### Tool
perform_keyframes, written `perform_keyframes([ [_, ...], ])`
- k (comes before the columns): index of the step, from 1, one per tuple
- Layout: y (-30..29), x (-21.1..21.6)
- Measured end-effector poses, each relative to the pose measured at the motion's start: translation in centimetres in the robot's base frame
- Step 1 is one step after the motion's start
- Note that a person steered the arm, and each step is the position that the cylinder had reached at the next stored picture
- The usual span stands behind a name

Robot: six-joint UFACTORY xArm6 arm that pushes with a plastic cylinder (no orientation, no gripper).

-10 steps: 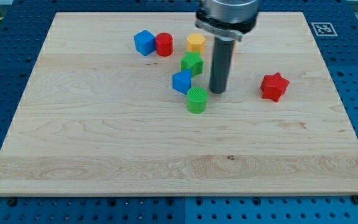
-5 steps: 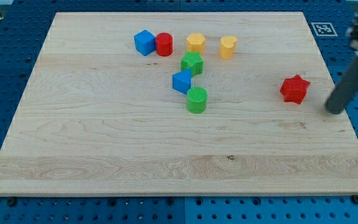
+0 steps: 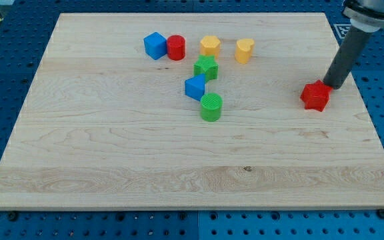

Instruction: Move the red star towards the bottom center

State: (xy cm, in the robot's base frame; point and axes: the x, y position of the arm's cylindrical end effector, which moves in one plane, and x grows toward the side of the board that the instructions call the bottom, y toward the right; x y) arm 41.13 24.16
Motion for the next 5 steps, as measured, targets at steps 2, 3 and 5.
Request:
perform_keyframes([
  [2, -2.9, 2.6],
  [3, -4.0, 3.8],
  [5, -6.1, 4.8],
])
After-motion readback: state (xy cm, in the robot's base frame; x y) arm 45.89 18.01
